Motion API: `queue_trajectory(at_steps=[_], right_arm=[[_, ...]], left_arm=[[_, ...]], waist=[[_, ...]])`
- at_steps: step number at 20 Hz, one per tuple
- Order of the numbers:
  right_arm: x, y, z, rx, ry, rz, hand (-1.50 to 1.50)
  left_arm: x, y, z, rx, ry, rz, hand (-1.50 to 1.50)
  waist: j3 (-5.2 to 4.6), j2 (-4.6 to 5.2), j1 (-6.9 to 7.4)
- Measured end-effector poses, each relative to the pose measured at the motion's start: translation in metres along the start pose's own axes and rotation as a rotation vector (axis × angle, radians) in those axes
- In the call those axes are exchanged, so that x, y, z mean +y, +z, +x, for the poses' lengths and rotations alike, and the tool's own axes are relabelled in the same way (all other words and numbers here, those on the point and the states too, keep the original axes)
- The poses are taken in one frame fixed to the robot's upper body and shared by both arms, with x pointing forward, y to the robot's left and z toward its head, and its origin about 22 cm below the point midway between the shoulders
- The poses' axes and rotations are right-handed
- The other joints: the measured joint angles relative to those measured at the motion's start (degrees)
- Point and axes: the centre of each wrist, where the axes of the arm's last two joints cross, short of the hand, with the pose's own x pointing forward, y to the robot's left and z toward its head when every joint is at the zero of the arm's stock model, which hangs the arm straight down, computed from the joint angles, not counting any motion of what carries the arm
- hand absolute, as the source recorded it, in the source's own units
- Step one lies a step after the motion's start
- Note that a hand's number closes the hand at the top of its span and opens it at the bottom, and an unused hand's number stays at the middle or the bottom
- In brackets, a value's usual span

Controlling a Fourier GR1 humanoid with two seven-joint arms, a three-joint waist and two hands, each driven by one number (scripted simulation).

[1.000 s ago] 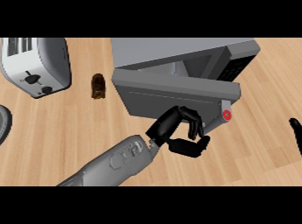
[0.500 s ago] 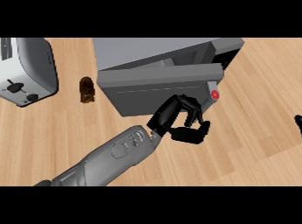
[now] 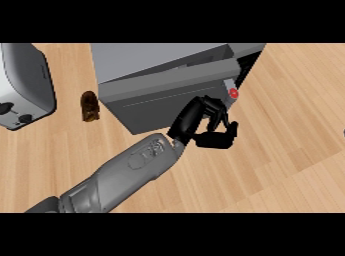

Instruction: Pick up the milk, place it into the microwave and close the microwave

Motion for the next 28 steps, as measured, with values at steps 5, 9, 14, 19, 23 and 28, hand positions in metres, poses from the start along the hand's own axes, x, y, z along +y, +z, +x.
queue_trajectory(at_steps=[5,9,14,19,23,28], right_arm=[[-0.004,-0.005,0.006,-0.002,0.003,0.015,-1.50],[-0.008,-0.008,0.011,-0.001,0.018,0.022,-1.50],[-0.015,-0.013,0.016,0.006,0.043,0.035,-1.50],[-0.020,-0.018,0.022,0.007,0.064,0.047,-1.50],[-0.024,-0.022,0.025,0.004,0.060,0.055,-1.50],[-0.027,-0.025,0.028,0.001,0.046,0.061,-1.50]], left_arm=[[0.002,-0.003,0.001,0.005,-0.002,0.036,1.50],[0.005,-0.006,0.002,0.007,-0.007,0.065,1.50],[0.010,-0.009,0.003,0.010,-0.012,0.103,1.50],[0.014,-0.012,0.004,0.015,-0.015,0.135,1.50],[0.017,-0.014,0.004,0.018,-0.017,0.163,1.50],[0.019,-0.016,0.005,0.023,-0.016,0.185,1.50]], waist=[[0.03,0.10,-1.16],[0.03,0.32,-1.91],[0.00,0.56,-2.66],[0.00,0.71,-3.17],[0.06,0.81,-3.65],[0.09,0.85,-3.88]])
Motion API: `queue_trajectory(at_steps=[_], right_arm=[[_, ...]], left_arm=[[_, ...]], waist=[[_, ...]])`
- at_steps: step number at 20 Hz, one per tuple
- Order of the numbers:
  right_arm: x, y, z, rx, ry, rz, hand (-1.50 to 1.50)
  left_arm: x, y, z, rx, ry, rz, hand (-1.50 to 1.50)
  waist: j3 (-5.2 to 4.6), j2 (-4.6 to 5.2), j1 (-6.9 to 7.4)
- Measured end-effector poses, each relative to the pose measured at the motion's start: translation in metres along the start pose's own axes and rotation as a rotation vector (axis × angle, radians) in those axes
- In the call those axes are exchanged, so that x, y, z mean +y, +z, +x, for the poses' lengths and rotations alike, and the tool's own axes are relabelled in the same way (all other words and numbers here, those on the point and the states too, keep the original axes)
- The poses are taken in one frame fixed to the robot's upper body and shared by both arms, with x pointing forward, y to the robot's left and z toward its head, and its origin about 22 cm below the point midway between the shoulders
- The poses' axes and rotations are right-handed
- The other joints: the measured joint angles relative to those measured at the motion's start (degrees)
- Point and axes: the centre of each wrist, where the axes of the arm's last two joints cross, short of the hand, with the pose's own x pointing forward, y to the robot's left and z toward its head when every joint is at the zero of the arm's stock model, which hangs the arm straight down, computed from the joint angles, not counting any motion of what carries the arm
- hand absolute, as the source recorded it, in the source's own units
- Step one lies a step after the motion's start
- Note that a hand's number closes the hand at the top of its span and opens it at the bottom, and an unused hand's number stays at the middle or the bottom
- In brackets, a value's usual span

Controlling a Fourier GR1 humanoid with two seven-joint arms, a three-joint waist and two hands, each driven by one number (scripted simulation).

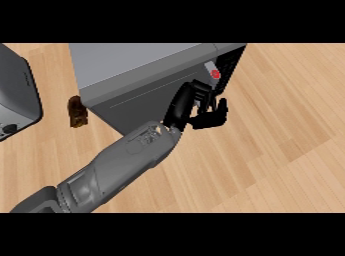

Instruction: Pick up the milk, place it into the microwave and close the microwave

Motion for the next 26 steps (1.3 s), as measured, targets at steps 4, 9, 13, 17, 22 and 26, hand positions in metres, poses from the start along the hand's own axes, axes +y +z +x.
queue_trajectory(at_steps=[4,9,13,17,22,26], right_arm=[[-0.003,-0.003,0.003,-0.005,-0.004,0.008,-1.50],[-0.007,-0.005,0.005,-0.008,-0.016,0.007,-1.50],[-0.010,-0.006,0.008,-0.015,-0.017,-0.008,-1.50],[-0.015,-0.005,0.013,-0.022,-0.002,-0.034,-1.50],[-0.021,-0.005,0.022,-0.036,0.027,-0.061,-1.50],[-0.022,-0.005,0.028,-0.042,0.040,-0.074,-1.50]], left_arm=[[0.001,0.001,-0.001,0.000,0.001,0.023,1.50],[-0.003,0.000,-0.001,0.005,0.010,0.064,1.50],[-0.016,-0.004,0.003,0.035,0.048,0.119,1.50],[-0.019,-0.004,0.005,0.037,0.044,0.089,1.50],[-0.022,-0.006,0.006,0.029,0.035,0.020,1.50],[-0.024,-0.007,0.008,0.021,0.038,-0.047,1.50]], waist=[[0.03,-0.08,-0.50],[0.06,-0.15,-0.49],[0.05,-0.16,0.85],[0.00,-0.12,1.79],[-0.08,-0.03,3.26],[-0.11,0.11,4.57]])
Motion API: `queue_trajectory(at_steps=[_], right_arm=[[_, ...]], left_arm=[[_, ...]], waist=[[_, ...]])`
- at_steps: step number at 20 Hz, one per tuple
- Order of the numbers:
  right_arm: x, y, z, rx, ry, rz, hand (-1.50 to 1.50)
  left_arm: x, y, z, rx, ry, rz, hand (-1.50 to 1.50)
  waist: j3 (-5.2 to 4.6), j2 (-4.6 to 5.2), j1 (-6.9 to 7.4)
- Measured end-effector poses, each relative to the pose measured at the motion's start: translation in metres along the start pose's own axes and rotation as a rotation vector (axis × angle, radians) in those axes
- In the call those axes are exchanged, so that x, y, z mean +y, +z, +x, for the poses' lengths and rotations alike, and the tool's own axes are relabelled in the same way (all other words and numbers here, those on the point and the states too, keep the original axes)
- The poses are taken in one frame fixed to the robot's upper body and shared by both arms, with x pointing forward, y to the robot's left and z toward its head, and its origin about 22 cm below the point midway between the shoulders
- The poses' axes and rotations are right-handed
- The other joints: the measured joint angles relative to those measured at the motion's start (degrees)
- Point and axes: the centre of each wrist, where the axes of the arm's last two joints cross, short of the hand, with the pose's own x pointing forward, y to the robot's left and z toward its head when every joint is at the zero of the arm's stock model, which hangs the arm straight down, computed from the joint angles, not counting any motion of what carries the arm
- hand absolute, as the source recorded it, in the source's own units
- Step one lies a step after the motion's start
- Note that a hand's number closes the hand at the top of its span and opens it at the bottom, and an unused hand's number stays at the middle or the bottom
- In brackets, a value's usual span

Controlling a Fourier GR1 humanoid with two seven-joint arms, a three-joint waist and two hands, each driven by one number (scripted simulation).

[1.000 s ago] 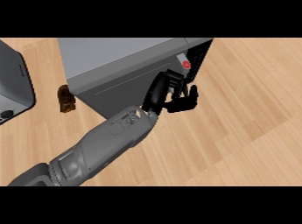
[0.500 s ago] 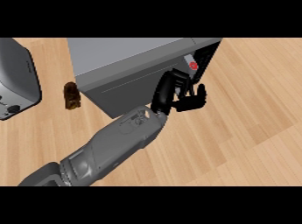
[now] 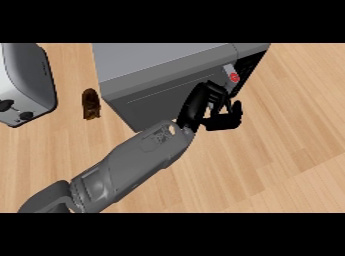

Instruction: Pick up the milk, place it into the microwave and close the microwave

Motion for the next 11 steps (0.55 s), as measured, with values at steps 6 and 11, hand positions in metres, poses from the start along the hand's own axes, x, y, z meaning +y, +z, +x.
queue_trajectory(at_steps=[6,11], right_arm=[[-0.001,0.002,0.007,0.001,0.012,-0.022,-1.50],[-0.001,0.004,0.014,-0.001,0.020,-0.035,-1.50]], left_arm=[[-0.002,0.001,-0.001,-0.016,0.004,-0.058,-1.50],[-0.003,0.003,-0.004,-0.025,0.027,-0.095,-1.50]], waist=[[-0.05,-0.03,1.58],[-0.08,-0.27,2.88]])
